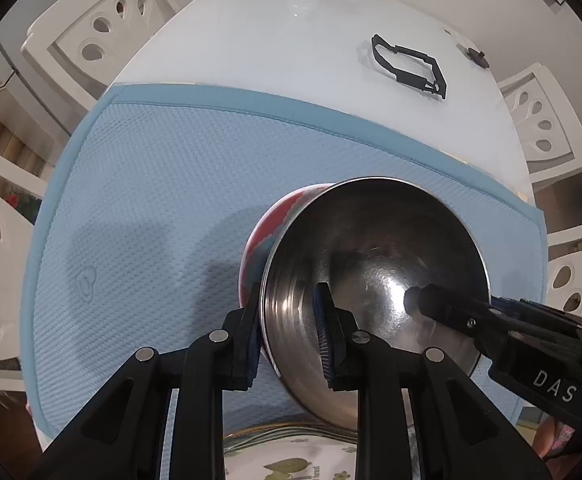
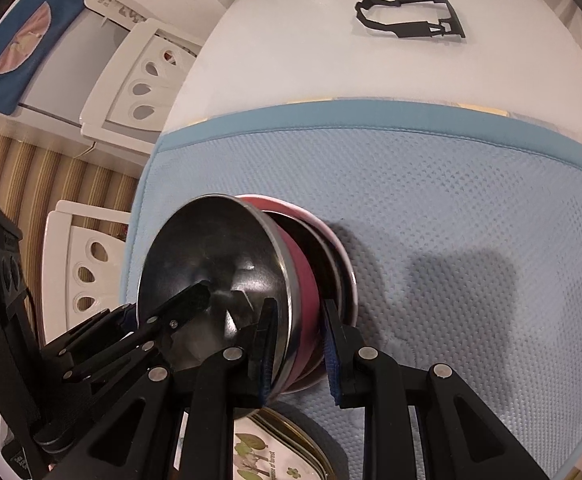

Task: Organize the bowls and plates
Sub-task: 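Lower the magenta steel bowl into the blue steel bowl with both grippers, then open both grippers and regrip the whole bowl stack at its rim, then lift the bowl stack with both grippers and carry it toward the floral plates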

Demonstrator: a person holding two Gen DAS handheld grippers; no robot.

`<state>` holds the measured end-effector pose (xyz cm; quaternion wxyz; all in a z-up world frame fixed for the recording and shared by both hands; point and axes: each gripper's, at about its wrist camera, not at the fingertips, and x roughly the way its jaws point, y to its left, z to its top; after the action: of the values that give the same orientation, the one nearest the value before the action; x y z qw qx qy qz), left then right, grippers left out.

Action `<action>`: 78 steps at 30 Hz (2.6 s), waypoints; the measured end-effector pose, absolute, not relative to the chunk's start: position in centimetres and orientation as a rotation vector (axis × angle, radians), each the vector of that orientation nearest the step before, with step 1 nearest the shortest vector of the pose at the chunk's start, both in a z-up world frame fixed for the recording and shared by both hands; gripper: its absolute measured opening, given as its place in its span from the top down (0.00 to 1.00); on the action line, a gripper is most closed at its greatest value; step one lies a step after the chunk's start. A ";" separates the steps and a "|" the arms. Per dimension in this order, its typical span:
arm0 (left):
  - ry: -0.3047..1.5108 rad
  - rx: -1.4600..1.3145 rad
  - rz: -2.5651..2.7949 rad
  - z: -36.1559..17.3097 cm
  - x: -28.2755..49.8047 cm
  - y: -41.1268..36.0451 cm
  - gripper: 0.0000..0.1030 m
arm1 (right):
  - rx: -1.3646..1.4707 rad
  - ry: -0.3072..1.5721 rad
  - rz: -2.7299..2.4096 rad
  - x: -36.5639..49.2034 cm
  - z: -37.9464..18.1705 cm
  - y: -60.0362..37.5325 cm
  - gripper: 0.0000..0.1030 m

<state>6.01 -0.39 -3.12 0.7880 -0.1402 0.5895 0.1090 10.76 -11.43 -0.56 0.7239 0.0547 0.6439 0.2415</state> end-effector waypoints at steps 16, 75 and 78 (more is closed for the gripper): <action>1.289 -0.254 0.245 -3.9 6.1 -0.8 0.79 | 0.127 1.414 0.522 11.1 -0.6 -11.8 0.76; 1.311 -0.446 0.208 -7.8 7.3 3.2 0.18 | 0.359 1.536 0.547 13.2 -7.7 -13.3 0.16; 1.286 -0.479 0.158 -7.8 7.3 3.2 0.29 | 0.425 1.538 0.577 13.2 -8.6 -13.7 0.21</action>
<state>7.29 3.16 -7.83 0.7709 -0.2209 0.5930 0.0726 13.25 -13.67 -8.61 0.6612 0.1877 0.6801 0.2550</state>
